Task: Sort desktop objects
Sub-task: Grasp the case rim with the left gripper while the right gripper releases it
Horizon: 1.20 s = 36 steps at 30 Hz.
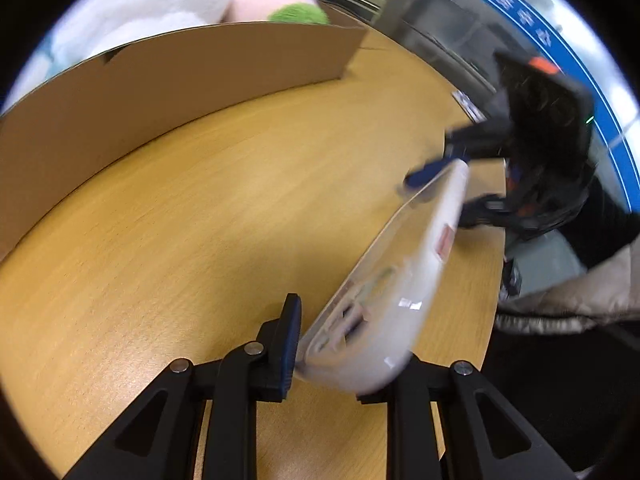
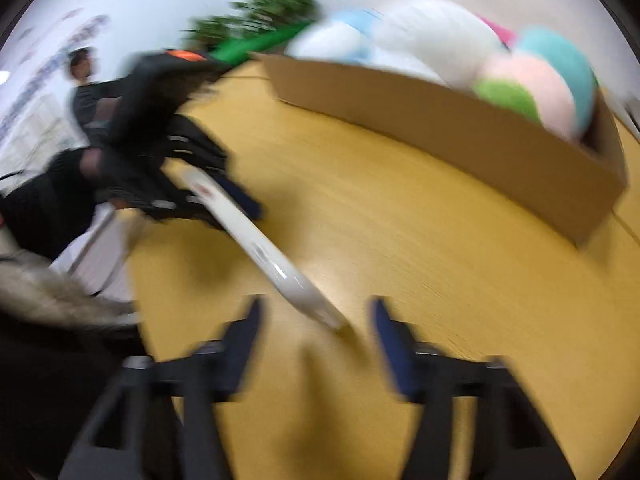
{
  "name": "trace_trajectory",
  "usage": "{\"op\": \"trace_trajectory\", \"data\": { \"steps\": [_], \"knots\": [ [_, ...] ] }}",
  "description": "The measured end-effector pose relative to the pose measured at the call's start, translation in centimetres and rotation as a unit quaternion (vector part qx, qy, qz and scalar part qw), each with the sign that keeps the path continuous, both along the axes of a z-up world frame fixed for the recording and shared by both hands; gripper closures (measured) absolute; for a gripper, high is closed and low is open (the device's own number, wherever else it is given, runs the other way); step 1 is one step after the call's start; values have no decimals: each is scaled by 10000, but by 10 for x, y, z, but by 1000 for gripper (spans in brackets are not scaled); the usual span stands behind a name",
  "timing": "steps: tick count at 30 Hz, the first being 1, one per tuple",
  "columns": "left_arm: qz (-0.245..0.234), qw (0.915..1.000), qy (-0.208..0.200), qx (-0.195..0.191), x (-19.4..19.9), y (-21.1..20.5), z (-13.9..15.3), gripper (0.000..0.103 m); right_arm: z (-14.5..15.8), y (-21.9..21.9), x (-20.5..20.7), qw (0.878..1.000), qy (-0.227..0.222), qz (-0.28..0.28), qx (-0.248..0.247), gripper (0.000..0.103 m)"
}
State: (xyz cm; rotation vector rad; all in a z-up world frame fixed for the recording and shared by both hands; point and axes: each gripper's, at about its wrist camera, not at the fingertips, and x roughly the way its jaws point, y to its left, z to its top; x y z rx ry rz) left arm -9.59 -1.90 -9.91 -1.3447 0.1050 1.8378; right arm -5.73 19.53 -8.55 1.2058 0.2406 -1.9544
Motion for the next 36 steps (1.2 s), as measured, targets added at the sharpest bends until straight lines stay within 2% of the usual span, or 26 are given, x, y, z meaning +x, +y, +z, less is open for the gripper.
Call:
{"op": "trace_trajectory", "data": {
  "steps": [2, 3, 4, 7, 13, 15, 17, 18, 19, 21, 23, 25, 26, 27, 29, 33, 36],
  "knots": [
    [240, 9997, -47, 56, -5, -2, -1, 81, -11, 1, -7, 9992, -192, -343, -69, 87],
    [379, 9992, -66, 84, -9, -3, -2, 77, -16, 2, -11, 9982, -291, -513, -112, 90],
    [517, 9986, -86, 111, -12, -4, -3, 76, -17, 3, -12, 9974, -353, -604, -189, 91],
    [950, 9952, -172, 152, -14, -14, -4, 62, -18, 4, -14, 9949, -489, -814, -346, 95],
    [1811, 9826, -345, 231, -17, -34, -5, 60, -8, 9, -16, 9934, -561, -1002, -1, 94],
    [2094, 9767, -402, 258, -18, -41, -6, 60, 0, 8, -14, 9936, -371, -1062, 91, 80],
    [2153, 9755, -408, 202, -19, -38, -5, 60, 12, 14, -21, 9917, -124, -1278, 39, 32],
    [2191, 9747, -415, 178, -19, -34, -6, 60, 16, 15, -27, 9901, -40, -1403, 41, 24],
    [2218, 9740, -427, 166, -19, -32, -5, 60, 15, 12, -32, 9882, 10, -1531, 86, 23],
    [2313, 9717, -454, 144, -22, -29, -5, 60, 5, 2, -41, 9859, -34, -1645, 293, 29],
    [2411, 9692, -474, 144, -22, -27, -3, 61, -11, -6, -46, 9850, -138, -1618, 590, 80],
    [2499, 9674, -411, 34, -21, -25, -1, 63, -14, -14, -42, 9840, 134, -1589, 797, 88],
    [2544, 9664, -379, -23, -20, -24, 0, 69, -16, -16, -42, 9841, 117, -1567, 827, 92],
    [2625, 9643, -346, -88, -19, -24, -1, 80, -19, -17, -41, 9837, 156, -1566, 870, 92],
    [2792, 9596, -313, -133, -19, -27, -2, 92, -22, -18, -37, 9830, 228, -1584, 899, 93],
    [2943, 9554, -218, -69, -16, -30, 6, 93, -23, -12, -25, 9810, 361, -1768, 714, 94],
    [3045, 9524, 125, -29, -15, -33, 34, 93, -5, -11, -17, 9764, 811, -1904, 621, 94]
  ]
}}
